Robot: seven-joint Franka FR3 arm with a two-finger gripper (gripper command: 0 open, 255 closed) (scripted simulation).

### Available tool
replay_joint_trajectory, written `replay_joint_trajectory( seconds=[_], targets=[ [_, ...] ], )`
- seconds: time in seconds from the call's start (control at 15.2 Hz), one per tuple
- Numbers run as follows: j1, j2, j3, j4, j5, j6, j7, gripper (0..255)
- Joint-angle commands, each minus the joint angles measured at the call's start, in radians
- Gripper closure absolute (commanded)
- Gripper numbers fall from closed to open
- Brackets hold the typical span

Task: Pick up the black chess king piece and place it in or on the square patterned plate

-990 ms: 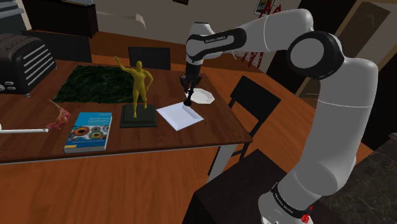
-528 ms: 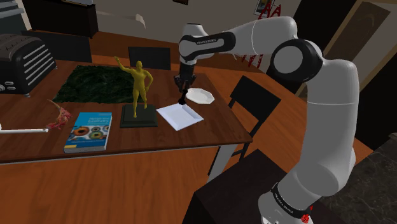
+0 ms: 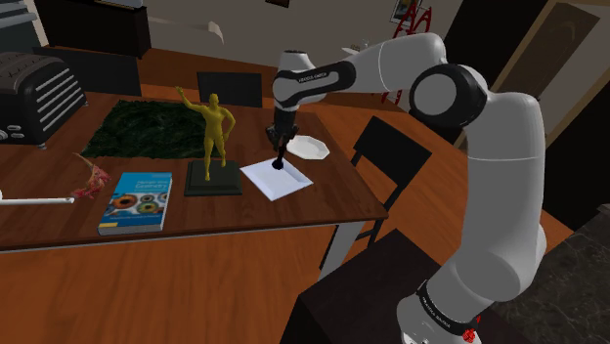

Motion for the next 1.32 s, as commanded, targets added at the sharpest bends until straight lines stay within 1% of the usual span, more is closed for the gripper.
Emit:
replay_joint_trajectory(
  seconds=[0.0, 0.4, 0.92, 0.99, 1.25],
  targets=[
    [0.001, 0.014, -0.001, -0.007, -0.002, 0.021, 0.002, 255],
    [0.002, 0.055, -0.004, -0.029, -0.007, 0.084, 0.006, 255],
    [0.002, 0.055, -0.004, -0.029, -0.007, 0.084, 0.006, 255],
    [0.002, 0.055, -0.004, -0.029, -0.007, 0.084, 0.006, 0],
    [0.002, 0.055, -0.004, -0.029, -0.007, 0.084, 0.006, 0]
  ],
)
